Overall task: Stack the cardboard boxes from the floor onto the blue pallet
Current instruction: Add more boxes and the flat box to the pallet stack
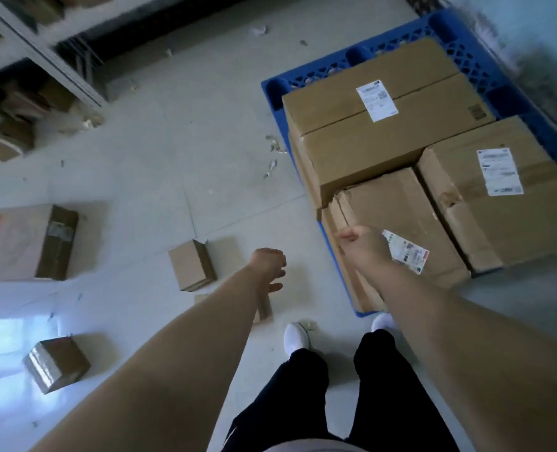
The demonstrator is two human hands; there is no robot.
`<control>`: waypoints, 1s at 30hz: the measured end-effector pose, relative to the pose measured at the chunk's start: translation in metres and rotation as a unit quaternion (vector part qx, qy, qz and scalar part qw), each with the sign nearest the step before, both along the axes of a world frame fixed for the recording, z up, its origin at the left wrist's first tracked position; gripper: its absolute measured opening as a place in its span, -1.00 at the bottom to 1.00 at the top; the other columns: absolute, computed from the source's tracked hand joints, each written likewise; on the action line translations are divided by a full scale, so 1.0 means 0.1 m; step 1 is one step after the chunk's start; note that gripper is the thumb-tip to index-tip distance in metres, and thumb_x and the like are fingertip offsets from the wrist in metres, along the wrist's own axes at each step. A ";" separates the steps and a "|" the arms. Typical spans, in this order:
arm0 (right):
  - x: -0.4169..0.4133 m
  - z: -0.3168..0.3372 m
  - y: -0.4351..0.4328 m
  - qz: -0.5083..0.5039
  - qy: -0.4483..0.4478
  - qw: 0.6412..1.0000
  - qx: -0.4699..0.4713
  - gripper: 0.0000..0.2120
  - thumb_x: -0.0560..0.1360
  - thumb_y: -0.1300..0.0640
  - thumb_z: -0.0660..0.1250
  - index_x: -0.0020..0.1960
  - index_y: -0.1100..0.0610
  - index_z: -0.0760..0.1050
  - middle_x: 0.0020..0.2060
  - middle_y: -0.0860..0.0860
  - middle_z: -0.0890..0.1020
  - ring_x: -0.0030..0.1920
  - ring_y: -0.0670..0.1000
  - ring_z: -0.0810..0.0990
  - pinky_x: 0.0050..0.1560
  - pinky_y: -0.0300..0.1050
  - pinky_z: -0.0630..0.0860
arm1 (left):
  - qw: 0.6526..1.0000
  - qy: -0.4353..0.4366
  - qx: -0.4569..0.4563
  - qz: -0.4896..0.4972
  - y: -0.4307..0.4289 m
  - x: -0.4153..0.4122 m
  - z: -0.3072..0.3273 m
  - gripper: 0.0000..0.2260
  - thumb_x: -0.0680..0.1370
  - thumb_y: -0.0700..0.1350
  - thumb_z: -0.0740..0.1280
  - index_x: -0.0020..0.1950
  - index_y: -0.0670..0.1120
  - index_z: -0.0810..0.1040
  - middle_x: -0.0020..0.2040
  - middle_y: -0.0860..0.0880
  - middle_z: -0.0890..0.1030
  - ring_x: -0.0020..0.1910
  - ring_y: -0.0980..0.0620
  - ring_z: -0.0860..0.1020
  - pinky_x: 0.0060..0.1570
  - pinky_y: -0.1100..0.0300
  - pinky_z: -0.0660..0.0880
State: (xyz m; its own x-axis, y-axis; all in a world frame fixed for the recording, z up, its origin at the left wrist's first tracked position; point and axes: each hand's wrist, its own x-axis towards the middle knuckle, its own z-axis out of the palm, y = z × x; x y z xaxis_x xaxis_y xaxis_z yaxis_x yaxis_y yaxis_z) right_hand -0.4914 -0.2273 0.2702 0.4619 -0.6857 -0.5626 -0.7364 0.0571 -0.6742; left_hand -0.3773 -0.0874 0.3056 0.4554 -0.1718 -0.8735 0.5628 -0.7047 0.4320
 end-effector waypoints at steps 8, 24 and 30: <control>0.31 0.28 0.93 0.096 0.001 0.995 0.014 -0.79 0.44 0.22 0.29 -0.29 -0.05 0.52 -0.04 0.02 0.69 0.02 0.06 0.66 0.12 -0.05 0.58 | 0.990 -0.055 -0.025 0.126 1.26 0.20 0.48 -0.79 0.62 -0.29 0.17 -0.17 -0.08 0.44 -0.16 -0.05 0.50 -0.18 0.01 0.50 -0.07 0.06 0.45; 1.15 0.99 2.97 0.297 -0.014 0.954 -0.031 -0.85 0.49 0.10 0.29 -0.11 0.05 0.64 -0.09 0.01 0.69 -0.01 0.09 0.65 0.01 -0.14 0.55 | 0.928 -0.133 -0.025 0.346 3.72 0.17 1.11 -0.86 0.60 -0.16 0.22 0.11 -0.14 0.49 0.09 -0.10 0.52 0.04 -0.06 0.53 0.09 0.02 0.49; 1.93 0.93 4.42 0.274 -0.023 0.961 -0.019 -0.84 0.48 0.15 0.30 -0.12 0.10 0.66 -0.11 0.05 0.70 -0.03 0.11 0.65 -0.01 -0.14 0.55 | 0.916 -0.153 -0.033 0.370 5.23 0.77 1.14 -0.89 0.60 -0.15 0.22 -0.11 -0.08 0.48 0.05 -0.10 0.51 0.01 -0.06 0.52 0.14 0.00 0.49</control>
